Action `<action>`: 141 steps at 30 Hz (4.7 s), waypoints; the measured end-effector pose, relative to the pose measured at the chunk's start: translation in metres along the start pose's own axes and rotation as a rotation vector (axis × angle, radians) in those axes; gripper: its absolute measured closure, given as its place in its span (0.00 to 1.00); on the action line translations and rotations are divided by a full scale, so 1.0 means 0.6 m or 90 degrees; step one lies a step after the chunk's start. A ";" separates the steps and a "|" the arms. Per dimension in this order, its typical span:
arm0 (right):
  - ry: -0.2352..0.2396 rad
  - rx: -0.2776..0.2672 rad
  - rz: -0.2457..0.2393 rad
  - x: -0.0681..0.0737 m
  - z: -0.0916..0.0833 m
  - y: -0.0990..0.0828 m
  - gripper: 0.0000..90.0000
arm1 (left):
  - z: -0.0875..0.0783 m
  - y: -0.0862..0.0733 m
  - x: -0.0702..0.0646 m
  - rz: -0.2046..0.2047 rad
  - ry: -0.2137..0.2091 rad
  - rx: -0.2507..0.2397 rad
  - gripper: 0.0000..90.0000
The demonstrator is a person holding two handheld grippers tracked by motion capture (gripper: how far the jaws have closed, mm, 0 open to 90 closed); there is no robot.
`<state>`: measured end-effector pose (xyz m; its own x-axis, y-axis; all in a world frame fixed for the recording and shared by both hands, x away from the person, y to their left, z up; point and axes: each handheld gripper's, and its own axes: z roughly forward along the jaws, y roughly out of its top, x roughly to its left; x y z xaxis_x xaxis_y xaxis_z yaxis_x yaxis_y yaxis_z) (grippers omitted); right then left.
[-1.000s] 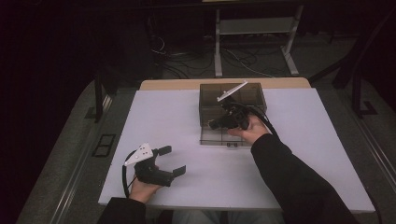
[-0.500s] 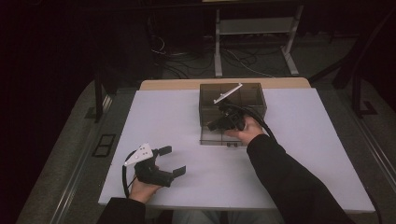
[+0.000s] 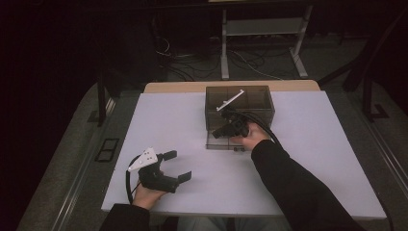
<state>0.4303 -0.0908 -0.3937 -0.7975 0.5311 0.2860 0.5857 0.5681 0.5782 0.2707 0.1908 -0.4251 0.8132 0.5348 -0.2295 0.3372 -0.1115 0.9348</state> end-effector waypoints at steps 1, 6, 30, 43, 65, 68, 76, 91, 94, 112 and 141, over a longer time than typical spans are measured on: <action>0.000 0.003 0.001 -0.001 0.003 -0.001 0.94 | 0.000 0.000 0.000 0.000 0.000 0.000 0.00; -0.001 0.018 0.004 -0.002 0.017 -0.004 0.94 | 0.001 0.000 0.000 0.001 0.000 0.001 0.00; -0.007 0.007 0.003 0.000 -0.001 -0.013 0.65 | 0.001 0.000 0.000 0.005 0.000 0.005 0.00; 0.001 -0.014 -0.032 0.020 -0.053 -0.024 0.19 | 0.001 0.000 0.000 0.004 0.001 0.003 0.00; 0.003 -0.038 -0.051 0.045 -0.126 -0.077 0.00 | 0.001 -0.001 0.000 0.002 0.004 0.004 0.00; 0.004 -0.043 -0.050 0.047 -0.133 -0.087 0.00 | 0.001 -0.001 0.000 0.001 0.004 0.004 0.00; 0.001 -0.065 -0.049 0.047 -0.151 -0.115 0.00 | 0.000 -0.001 0.000 0.001 0.006 0.003 0.00; 0.003 -0.074 -0.031 0.041 -0.161 -0.168 0.00 | -0.001 -0.001 -0.001 0.003 0.011 -0.002 0.00; 0.002 -0.071 -0.027 0.041 -0.161 -0.175 0.00 | -0.002 -0.001 0.000 0.002 0.011 -0.002 0.00; 0.003 -0.059 -0.009 0.032 -0.155 -0.223 0.00 | -0.001 -0.001 -0.001 0.002 0.012 -0.002 0.00; 0.003 0.012 0.002 0.025 -0.139 -0.289 0.06 | -0.001 -0.002 -0.001 0.001 0.011 0.001 0.00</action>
<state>0.3047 -0.2340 -0.4258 -0.7967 0.5294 0.2915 0.5904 0.5785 0.5628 0.2696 0.1908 -0.4258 0.8053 0.5492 -0.2233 0.3364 -0.1131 0.9349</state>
